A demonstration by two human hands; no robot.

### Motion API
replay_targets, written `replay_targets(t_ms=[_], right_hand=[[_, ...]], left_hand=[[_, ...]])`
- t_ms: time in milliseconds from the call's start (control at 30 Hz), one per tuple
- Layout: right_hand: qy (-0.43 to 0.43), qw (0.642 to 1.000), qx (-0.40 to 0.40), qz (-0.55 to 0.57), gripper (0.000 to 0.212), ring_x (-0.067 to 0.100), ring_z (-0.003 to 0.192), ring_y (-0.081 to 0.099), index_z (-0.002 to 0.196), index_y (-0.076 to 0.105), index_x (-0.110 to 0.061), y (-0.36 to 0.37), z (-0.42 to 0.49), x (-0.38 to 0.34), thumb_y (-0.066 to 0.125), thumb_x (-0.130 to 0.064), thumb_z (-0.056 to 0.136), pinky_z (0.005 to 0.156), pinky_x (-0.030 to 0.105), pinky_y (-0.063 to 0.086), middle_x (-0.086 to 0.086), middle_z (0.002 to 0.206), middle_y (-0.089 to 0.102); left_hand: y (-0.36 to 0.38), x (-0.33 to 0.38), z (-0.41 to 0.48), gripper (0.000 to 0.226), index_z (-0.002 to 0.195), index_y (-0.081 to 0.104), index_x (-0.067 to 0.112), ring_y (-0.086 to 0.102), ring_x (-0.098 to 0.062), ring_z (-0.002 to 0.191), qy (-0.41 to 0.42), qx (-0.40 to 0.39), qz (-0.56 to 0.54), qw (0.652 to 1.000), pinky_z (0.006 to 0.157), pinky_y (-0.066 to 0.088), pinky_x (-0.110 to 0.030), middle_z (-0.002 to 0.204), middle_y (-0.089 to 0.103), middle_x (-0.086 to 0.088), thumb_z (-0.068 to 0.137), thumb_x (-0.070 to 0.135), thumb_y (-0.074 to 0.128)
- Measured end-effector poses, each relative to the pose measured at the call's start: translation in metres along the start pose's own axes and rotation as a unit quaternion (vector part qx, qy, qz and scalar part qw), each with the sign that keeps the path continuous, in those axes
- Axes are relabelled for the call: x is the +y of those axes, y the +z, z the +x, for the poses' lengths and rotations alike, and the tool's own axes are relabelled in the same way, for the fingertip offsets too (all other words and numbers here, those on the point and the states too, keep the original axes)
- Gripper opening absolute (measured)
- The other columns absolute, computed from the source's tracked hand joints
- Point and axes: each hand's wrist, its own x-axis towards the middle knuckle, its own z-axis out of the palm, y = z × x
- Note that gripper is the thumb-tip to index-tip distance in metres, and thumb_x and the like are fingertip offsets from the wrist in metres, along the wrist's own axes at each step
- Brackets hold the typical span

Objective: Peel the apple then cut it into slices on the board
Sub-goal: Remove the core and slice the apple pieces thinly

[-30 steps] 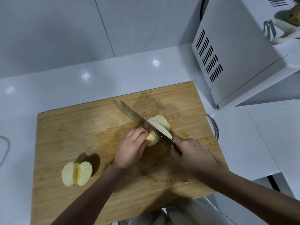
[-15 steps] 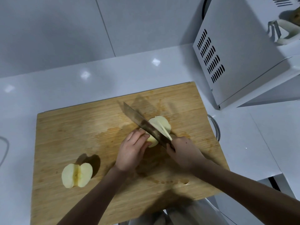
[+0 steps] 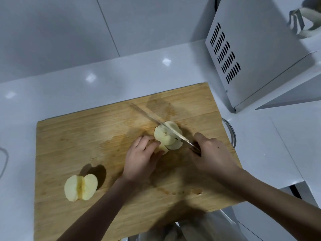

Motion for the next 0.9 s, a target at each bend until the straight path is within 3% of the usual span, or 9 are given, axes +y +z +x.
replay_targets(t_ms=[167,267,333,467,567,667,833,900], right_hand=[[-0.022,0.999,0.033,0.012,0.028,0.014,0.067,0.053,0.106,0.050,-0.018,-0.007,-0.008,-0.002,0.059,-0.034,0.085,0.049,0.010,0.024,-0.005,0.080,0.060],[-0.035,0.998,0.053,0.008,0.035,0.018,0.077,0.062,0.114,0.051,-0.016,-0.009,-0.012,-0.001,0.060,-0.032,0.085,0.050,0.010,0.022,-0.001,0.089,0.066],[-0.047,0.997,0.066,-0.008,0.037,0.021,0.071,0.064,0.111,0.056,-0.012,-0.007,-0.013,0.003,0.067,-0.027,0.080,0.050,0.007,0.021,0.001,0.081,0.068],[-0.074,0.992,0.092,-0.039,0.025,0.021,0.048,0.060,0.088,0.062,-0.011,-0.004,-0.014,0.009,0.072,-0.021,0.068,0.044,0.018,0.032,0.001,0.060,0.064],[-0.098,0.989,0.093,-0.058,0.021,0.019,0.042,0.054,0.080,0.061,-0.012,-0.008,-0.016,0.010,0.064,-0.017,0.060,0.041,0.017,0.023,0.000,0.056,0.061],[-0.110,0.985,0.084,-0.099,0.030,0.021,0.041,0.050,0.077,0.061,-0.011,-0.009,-0.018,0.012,0.071,-0.006,0.049,0.041,0.020,0.027,0.001,0.053,0.058],[-0.126,0.982,0.078,-0.121,0.037,0.022,0.041,0.051,0.079,0.062,-0.009,-0.011,-0.017,0.016,0.075,-0.006,0.044,0.043,0.019,0.027,0.003,0.053,0.059],[-0.131,0.981,0.080,-0.118,0.030,0.019,0.039,0.049,0.078,0.063,-0.009,-0.014,-0.017,0.017,0.069,-0.011,0.048,0.043,0.019,0.025,0.002,0.051,0.057]], left_hand=[[-0.013,0.026,0.014,0.027,0.093,0.065,0.009,0.057,-0.019,0.088,0.049,0.133,-0.059,0.988,0.076,0.048,-0.031,0.092,0.067,-0.007,0.081,0.034,0.069],[-0.023,0.034,0.026,0.036,0.105,0.056,0.014,0.051,-0.021,0.099,0.084,0.154,-0.030,0.984,0.087,0.040,-0.028,0.107,0.057,-0.005,0.081,0.039,0.066],[-0.029,0.032,0.034,0.026,0.104,0.064,0.019,0.051,-0.023,0.103,0.116,0.122,-0.020,0.986,0.087,0.041,-0.034,0.112,0.057,-0.003,0.087,0.039,0.061],[-0.038,0.028,0.047,0.024,0.094,0.075,0.024,0.061,-0.015,0.094,0.167,0.016,-0.077,0.983,0.077,0.047,-0.035,0.098,0.072,0.007,0.090,0.038,0.056],[-0.041,0.027,0.053,0.026,0.099,0.073,0.025,0.063,-0.013,0.096,0.136,-0.063,-0.086,0.985,0.080,0.049,-0.035,0.100,0.071,0.010,0.088,0.040,0.055],[-0.038,0.028,0.058,0.040,0.108,0.069,0.025,0.057,-0.014,0.104,0.111,-0.126,-0.080,0.983,0.086,0.048,-0.033,0.108,0.067,0.007,0.083,0.050,0.052],[-0.034,0.030,0.066,0.049,0.121,0.062,0.019,0.052,-0.021,0.112,0.099,-0.149,-0.051,0.983,0.089,0.037,-0.027,0.119,0.062,0.000,0.082,0.048,0.061],[-0.034,0.034,0.068,0.054,0.126,0.057,0.014,0.056,-0.024,0.109,0.117,-0.145,-0.006,0.982,0.087,0.044,-0.031,0.118,0.063,-0.005,0.084,0.048,0.052]])
